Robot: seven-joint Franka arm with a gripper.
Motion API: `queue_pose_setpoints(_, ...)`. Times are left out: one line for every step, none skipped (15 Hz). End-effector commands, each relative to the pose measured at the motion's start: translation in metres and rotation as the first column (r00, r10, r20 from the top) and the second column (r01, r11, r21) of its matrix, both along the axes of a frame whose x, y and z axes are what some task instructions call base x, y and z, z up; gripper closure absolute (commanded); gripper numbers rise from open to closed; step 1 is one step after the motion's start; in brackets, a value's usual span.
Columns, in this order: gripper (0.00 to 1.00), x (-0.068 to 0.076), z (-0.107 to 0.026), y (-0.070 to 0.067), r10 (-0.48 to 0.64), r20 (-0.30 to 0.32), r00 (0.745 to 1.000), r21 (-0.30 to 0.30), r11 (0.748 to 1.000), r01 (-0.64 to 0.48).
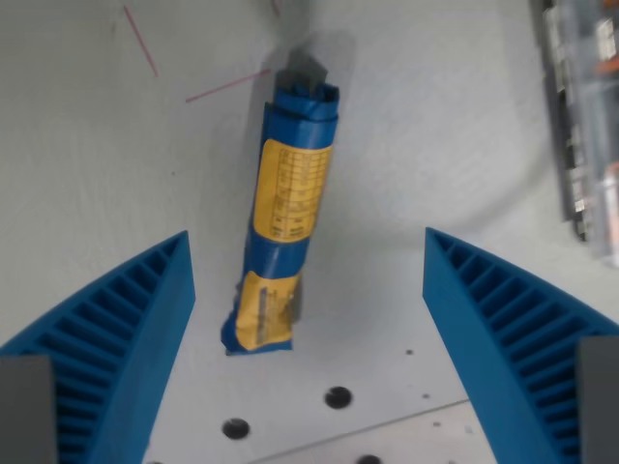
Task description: Move above the blue bag
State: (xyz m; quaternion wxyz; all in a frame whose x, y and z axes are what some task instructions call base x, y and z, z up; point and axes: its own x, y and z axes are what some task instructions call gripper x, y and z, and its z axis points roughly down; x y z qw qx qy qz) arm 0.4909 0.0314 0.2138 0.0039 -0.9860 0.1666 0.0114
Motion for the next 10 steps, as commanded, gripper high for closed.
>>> queue_pose_setpoints(0.0,-0.006,-0.014,0.008,-0.179,0.09,0.98,-0.003,0.984,0.18)
queue_pose_setpoints(0.0,-0.008,-0.019,0.009,-0.186,0.089,0.978,-0.003,0.982,0.187)
queue_pose_setpoints(0.0,-0.009,-0.024,0.011,-0.195,0.091,0.977,-0.002,0.981,0.196)
queue_pose_setpoints(0.0,-0.011,-0.029,0.012,-0.198,0.092,0.976,-0.001,0.98,0.199)
queue_pose_setpoints(0.0,-0.012,-0.034,0.014,-0.195,0.09,0.977,-0.002,0.981,0.196)
queue_pose_setpoints(0.0,-0.013,-0.038,0.015,-0.199,0.088,0.976,-0.002,0.98,0.2)
queue_pose_setpoints(0.0,-0.014,-0.041,0.016,-0.202,0.088,0.975,-0.002,0.979,0.203)
queue_pose_setpoints(0.0,-0.015,-0.044,0.017,-0.197,0.089,0.976,-0.003,0.98,0.198)
queue_pose_setpoints(0.0,-0.017,-0.047,0.018,-0.198,0.087,0.976,-0.004,0.98,0.199)
queue_pose_setpoints(0.0,-0.018,-0.049,0.019,-0.194,0.09,0.977,-0.004,0.981,0.196)
